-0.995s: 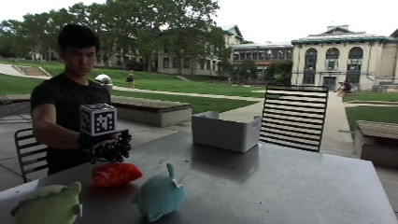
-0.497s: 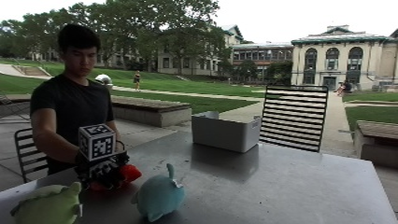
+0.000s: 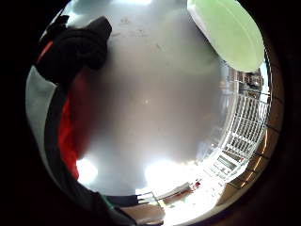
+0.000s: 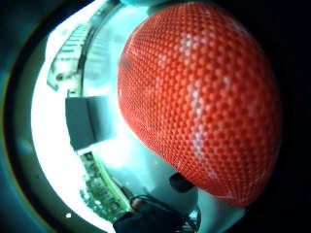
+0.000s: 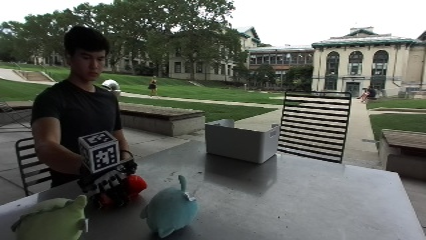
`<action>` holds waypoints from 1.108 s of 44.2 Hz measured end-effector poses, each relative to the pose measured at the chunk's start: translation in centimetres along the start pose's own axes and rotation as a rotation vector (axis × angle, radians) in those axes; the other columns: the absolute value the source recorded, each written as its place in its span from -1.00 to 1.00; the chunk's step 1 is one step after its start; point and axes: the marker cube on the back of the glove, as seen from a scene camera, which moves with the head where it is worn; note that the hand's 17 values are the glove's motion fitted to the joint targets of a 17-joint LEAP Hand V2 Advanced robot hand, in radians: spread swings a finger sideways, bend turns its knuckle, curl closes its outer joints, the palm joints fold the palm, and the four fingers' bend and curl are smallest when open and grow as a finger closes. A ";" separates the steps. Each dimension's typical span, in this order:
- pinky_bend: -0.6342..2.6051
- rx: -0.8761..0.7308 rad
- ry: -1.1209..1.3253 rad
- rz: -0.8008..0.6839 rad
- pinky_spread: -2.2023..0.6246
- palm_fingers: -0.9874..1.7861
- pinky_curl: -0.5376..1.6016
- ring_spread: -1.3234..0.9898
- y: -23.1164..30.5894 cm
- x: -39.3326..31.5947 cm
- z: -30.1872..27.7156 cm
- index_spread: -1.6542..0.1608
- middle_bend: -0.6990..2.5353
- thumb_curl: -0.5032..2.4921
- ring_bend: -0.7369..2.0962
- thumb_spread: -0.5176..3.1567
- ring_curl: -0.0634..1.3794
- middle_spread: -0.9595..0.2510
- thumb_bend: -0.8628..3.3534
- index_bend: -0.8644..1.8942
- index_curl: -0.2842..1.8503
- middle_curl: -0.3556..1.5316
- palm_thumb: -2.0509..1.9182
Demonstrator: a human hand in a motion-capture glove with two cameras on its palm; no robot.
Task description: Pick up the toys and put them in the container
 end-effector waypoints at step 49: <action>-0.11 0.361 0.246 -0.163 0.24 0.50 -0.14 -0.25 -0.5 -28.7 -23.1 0.39 -0.24 -0.03 0.21 -0.25 -0.29 -0.10 -0.41 -0.05 -0.23 -0.04 0.38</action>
